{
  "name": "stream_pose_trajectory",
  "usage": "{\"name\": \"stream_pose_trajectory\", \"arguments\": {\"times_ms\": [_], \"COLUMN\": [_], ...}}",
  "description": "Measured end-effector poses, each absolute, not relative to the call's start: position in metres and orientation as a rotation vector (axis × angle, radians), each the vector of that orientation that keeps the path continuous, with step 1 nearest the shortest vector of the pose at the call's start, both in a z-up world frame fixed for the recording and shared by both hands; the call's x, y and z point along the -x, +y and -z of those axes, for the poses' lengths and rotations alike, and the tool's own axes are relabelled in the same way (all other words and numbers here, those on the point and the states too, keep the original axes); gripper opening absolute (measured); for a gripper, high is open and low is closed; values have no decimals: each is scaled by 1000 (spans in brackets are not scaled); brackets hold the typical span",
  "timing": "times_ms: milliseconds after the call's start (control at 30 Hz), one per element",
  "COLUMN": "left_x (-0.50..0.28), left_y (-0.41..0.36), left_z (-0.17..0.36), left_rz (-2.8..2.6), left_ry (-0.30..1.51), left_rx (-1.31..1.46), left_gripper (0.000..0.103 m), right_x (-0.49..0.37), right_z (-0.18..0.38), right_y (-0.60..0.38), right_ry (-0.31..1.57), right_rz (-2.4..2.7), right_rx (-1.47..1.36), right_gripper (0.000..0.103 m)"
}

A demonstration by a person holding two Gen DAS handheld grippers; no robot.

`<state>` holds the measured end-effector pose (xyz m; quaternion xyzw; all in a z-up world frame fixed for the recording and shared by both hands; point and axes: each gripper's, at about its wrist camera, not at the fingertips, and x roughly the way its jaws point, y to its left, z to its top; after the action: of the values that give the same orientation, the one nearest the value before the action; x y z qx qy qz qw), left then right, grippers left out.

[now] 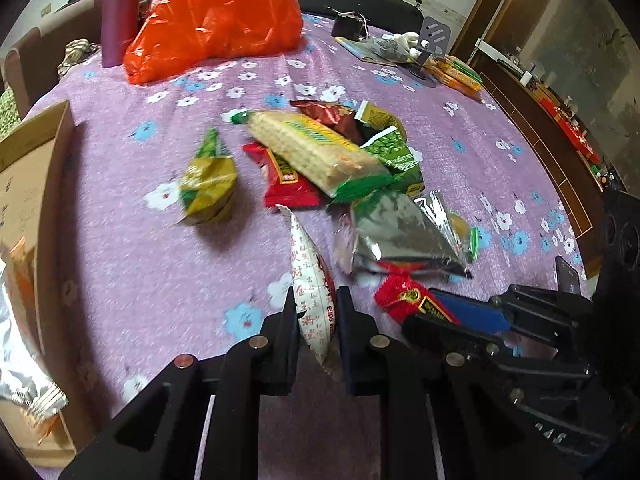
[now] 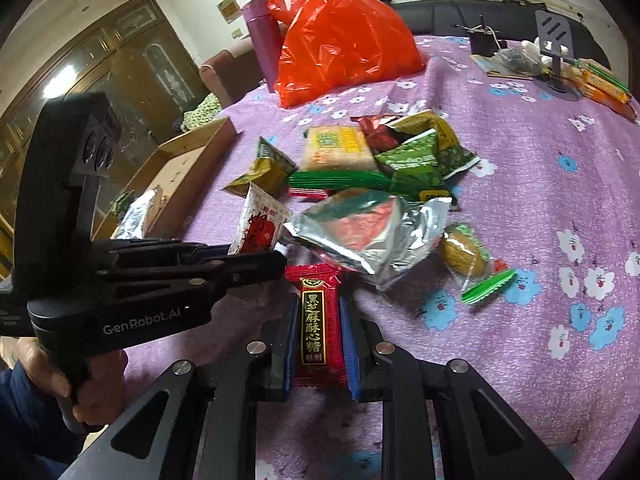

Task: Organize snacks
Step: 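Carry the red candy and white-red wrapper toward the cardboard tray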

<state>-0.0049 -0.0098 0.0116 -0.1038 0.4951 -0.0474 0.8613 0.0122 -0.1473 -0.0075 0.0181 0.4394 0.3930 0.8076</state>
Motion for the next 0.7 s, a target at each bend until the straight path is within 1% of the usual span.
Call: {"name": "stream_pose_trajectory", "arguments": {"times_ms": [200,467,700], "left_x": [21,42,60], "left_y": [1,31,82], "left_z": [-22,-54,-82], "left_rz": [87,56,-41], "left_ry": [1013,925,846], "left_rx": [232,253,267], "left_gripper": [16,16,16], "right_x": [-3,4,10], "right_z": [-4,-26,-57], "right_y": [-144,-140,-90], "right_ry": [895,899,915], "right_rz": [-893,-927,-1011], "right_rx": [-50,-131,-164], "right_gripper": [22,22,22]}}
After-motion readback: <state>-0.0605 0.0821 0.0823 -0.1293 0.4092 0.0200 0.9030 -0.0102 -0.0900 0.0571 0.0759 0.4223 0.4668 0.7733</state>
